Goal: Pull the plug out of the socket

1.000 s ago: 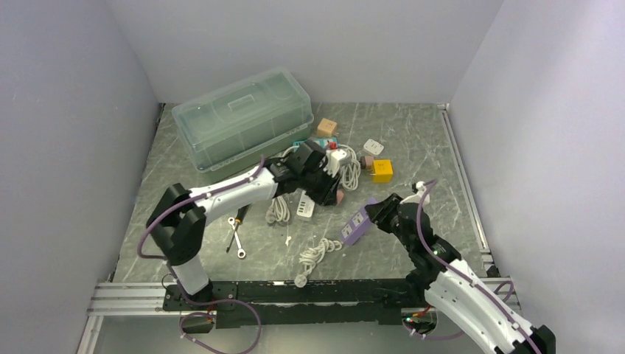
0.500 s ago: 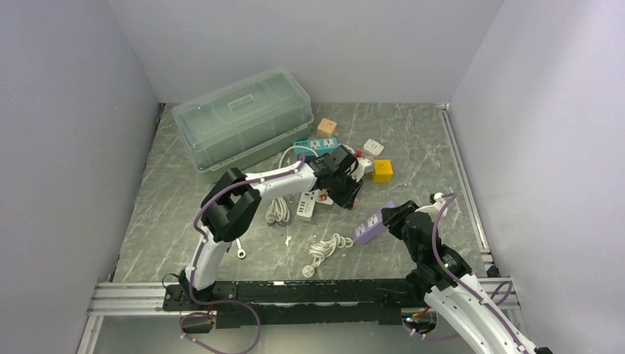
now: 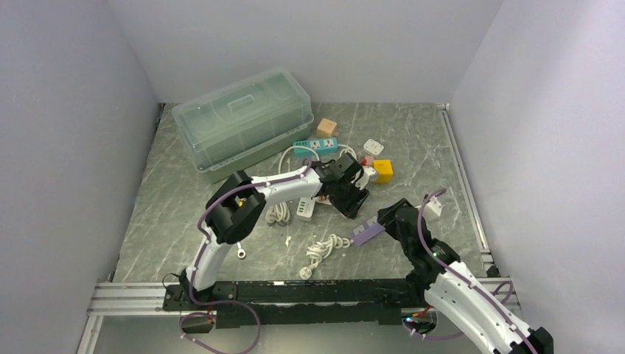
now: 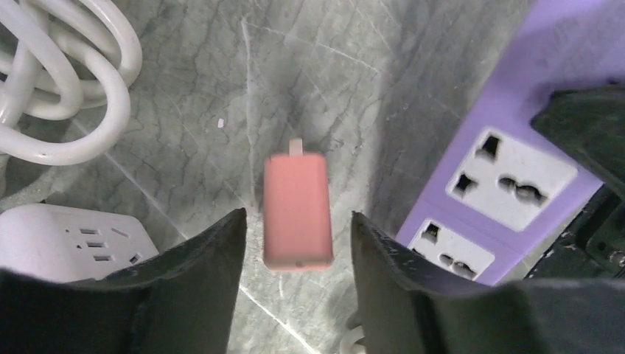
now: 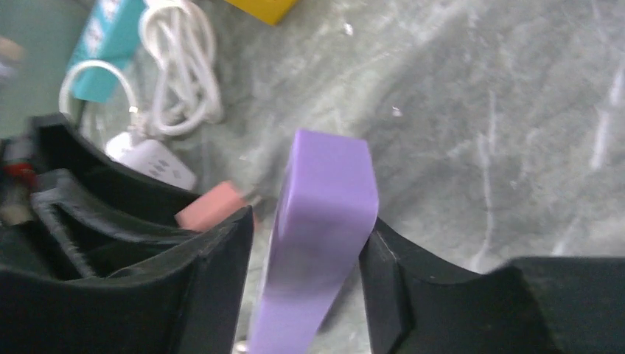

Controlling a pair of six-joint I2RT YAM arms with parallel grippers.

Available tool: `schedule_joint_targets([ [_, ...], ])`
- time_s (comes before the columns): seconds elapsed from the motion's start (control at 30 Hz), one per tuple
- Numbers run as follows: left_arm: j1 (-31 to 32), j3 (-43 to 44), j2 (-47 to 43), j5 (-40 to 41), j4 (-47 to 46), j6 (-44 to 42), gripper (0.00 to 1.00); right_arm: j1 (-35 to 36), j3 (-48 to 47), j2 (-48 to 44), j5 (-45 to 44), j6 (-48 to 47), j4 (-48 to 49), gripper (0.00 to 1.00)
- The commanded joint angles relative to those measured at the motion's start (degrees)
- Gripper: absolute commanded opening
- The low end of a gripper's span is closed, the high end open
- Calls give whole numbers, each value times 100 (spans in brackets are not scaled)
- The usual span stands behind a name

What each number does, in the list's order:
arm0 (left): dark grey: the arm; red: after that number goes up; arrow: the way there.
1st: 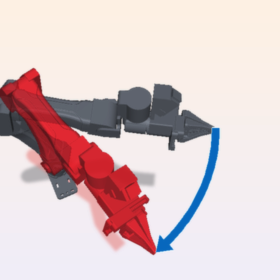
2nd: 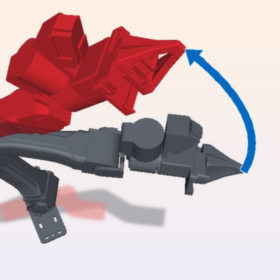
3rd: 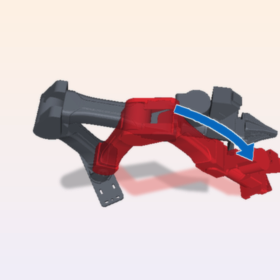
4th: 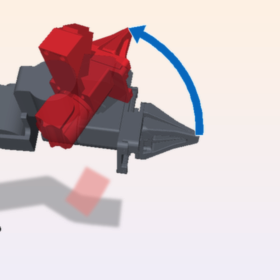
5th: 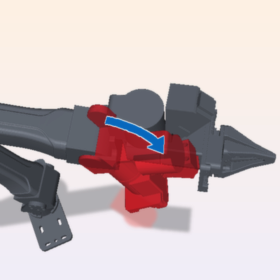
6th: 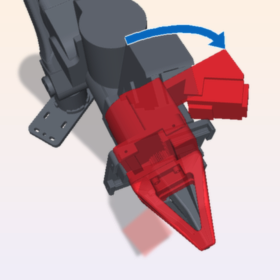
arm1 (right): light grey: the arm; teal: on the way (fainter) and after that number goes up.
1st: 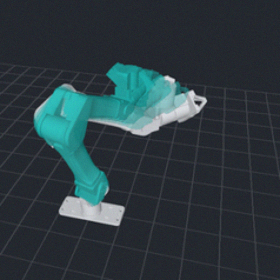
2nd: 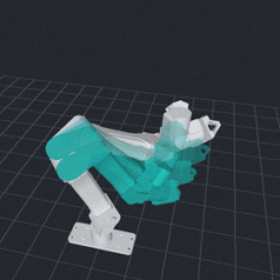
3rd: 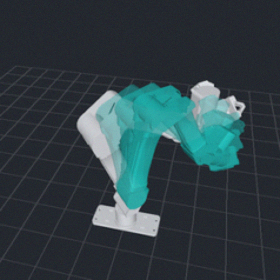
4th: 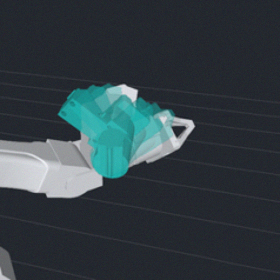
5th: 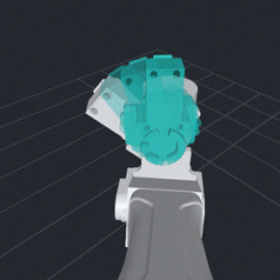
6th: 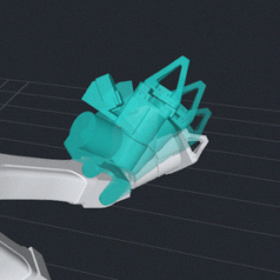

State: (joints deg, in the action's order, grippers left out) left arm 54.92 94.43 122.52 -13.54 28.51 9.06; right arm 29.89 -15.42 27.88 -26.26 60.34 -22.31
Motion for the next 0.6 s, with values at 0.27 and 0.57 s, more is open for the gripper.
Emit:
schedule_joint_targets([
  [0.27, -6, -92, -529, 99, -230, 124, 97, 8, -235, -86, -239, -4, -816, 99],
  [0.57, -274, -188, -1700, 898, -117, 289, 100, -1, -1307, 96, -273, -1460, -822, 100],
])
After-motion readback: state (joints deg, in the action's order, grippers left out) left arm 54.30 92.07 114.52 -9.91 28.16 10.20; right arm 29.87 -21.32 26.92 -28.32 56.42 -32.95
